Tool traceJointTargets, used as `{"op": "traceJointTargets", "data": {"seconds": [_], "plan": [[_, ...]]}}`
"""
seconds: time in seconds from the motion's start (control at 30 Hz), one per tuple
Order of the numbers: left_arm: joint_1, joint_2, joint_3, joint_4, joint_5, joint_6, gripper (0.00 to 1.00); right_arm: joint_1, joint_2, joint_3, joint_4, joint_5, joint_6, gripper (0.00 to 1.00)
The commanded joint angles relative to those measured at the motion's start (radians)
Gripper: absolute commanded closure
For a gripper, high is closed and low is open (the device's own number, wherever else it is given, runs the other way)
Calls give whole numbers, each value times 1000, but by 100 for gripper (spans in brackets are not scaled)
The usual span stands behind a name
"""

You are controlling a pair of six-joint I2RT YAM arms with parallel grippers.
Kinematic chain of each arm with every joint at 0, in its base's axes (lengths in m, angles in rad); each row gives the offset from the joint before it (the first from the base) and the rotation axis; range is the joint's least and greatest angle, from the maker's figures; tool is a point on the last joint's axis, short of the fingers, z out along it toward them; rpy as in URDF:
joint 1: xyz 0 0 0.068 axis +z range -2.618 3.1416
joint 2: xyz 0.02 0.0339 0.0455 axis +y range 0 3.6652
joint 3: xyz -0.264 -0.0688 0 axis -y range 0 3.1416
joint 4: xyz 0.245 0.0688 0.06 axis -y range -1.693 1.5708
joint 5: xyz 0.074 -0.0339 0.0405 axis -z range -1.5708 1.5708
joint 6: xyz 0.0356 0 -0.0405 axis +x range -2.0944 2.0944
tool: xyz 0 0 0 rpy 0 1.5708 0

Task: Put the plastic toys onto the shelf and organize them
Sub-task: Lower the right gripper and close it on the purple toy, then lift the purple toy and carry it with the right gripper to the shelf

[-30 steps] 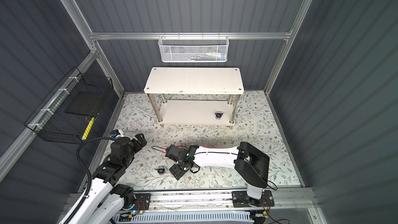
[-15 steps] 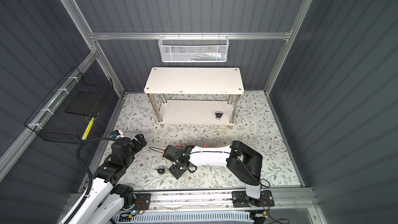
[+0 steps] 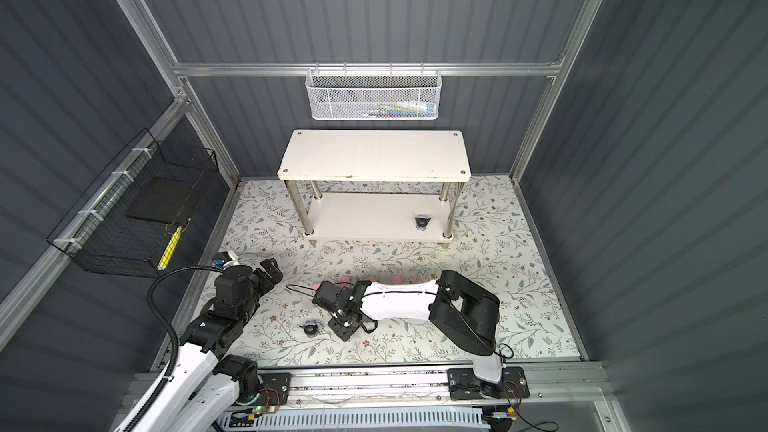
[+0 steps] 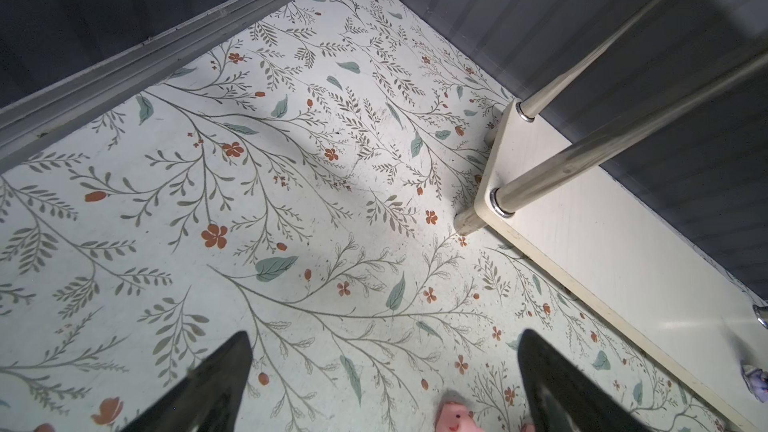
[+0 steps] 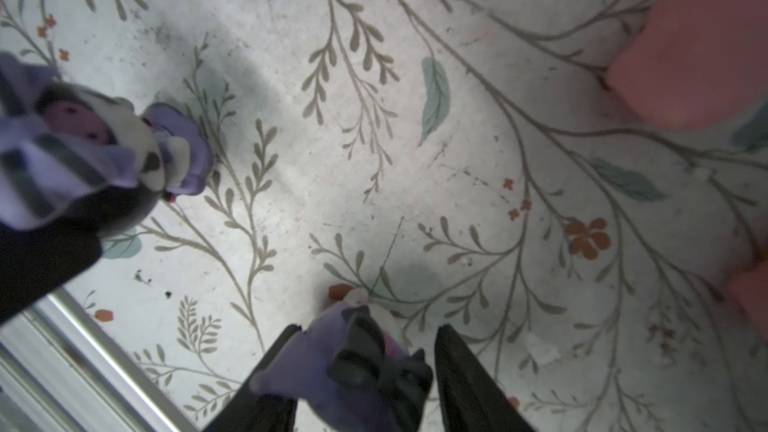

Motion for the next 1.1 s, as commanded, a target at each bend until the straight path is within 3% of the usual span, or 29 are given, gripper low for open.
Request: {"op": "traceJointTargets", "data": {"seconds": [0.0,0.53,0.83,1.07], "plan": [[-2,-11,-13,-11,-22,2,0,-2,-2,15,-10,21,-6,51],[-2,-12,-14,-9,-23,5,0,-42,-149,9,-131,77,-46,55],[-2,-10,-20,-1,-26,9,0,-190,-271,51,-207,144,-130,55],[-2,2,-27,15,-23,8,0,-337,-254,90,-156,216,-209,54]]}}
